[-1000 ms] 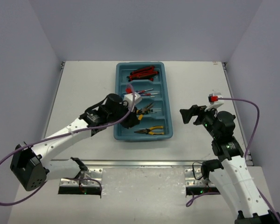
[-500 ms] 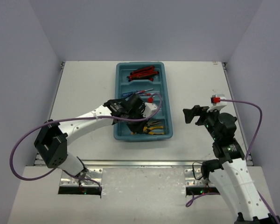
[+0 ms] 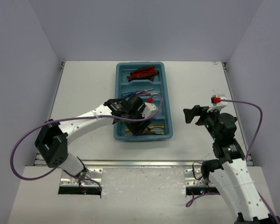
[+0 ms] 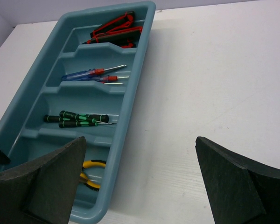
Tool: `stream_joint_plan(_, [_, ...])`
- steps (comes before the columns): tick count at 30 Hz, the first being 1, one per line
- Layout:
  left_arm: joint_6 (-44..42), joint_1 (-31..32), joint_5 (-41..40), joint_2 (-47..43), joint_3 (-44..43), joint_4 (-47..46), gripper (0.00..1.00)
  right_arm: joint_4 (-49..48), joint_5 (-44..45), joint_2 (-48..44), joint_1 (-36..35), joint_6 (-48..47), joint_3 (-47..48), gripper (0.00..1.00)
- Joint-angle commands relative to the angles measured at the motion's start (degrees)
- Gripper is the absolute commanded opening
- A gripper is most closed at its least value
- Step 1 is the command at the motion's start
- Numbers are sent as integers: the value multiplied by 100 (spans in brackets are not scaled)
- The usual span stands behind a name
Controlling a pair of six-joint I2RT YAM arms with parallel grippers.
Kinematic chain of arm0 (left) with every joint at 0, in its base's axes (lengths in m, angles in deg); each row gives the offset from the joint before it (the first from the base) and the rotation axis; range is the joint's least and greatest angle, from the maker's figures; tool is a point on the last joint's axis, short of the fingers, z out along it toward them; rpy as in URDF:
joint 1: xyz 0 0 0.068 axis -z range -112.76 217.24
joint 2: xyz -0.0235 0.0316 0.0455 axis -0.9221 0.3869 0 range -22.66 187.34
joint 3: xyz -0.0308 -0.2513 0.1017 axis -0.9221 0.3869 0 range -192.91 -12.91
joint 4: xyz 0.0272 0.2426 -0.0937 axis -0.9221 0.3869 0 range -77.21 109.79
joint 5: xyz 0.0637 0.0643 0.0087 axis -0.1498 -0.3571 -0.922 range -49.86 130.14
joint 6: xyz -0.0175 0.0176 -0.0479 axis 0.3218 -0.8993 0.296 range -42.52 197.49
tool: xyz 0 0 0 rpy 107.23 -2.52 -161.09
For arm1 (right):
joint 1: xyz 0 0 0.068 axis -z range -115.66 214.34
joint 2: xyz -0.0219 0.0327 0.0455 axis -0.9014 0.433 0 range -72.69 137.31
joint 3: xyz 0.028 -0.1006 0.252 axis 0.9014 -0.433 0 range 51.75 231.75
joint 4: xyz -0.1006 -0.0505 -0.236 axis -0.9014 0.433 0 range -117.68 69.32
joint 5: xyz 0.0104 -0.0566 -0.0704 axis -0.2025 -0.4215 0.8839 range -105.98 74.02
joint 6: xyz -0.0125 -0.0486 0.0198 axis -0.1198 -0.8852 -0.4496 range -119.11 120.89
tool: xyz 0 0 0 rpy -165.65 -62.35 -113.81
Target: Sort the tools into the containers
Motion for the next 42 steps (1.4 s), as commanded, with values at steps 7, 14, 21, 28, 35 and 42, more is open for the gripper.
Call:
stream_joint_plan(7, [1496,-46,-3446,-1933,254,-1337,83,-85,15,28,16,-43,132,99])
stream_joint_plan(14, [3413,-1185,-4968,-3465,1461,-1451,100,902,549,309,21,-9,856,99])
stream_joint_plan(21, [3724,-2389,-5038,-4625,2015,-1514,100,2565,873,434,-7,-161,2025,99])
stream_joint_plan(28, [3471,-2414,-5182,-5393,2088,-1208,100,2657,751,-268,-99,-449,1910,99])
stream_joint_plan(35, [3018,-2414,-4623,-6458,3066,-1584,100,2104,939,-635,-125,-465,1210,99])
stream_joint_plan(42, [2931,-2414,-4570,-6538,3146,-1699,100,2155,1232,-526,-125,-347,1033,99])
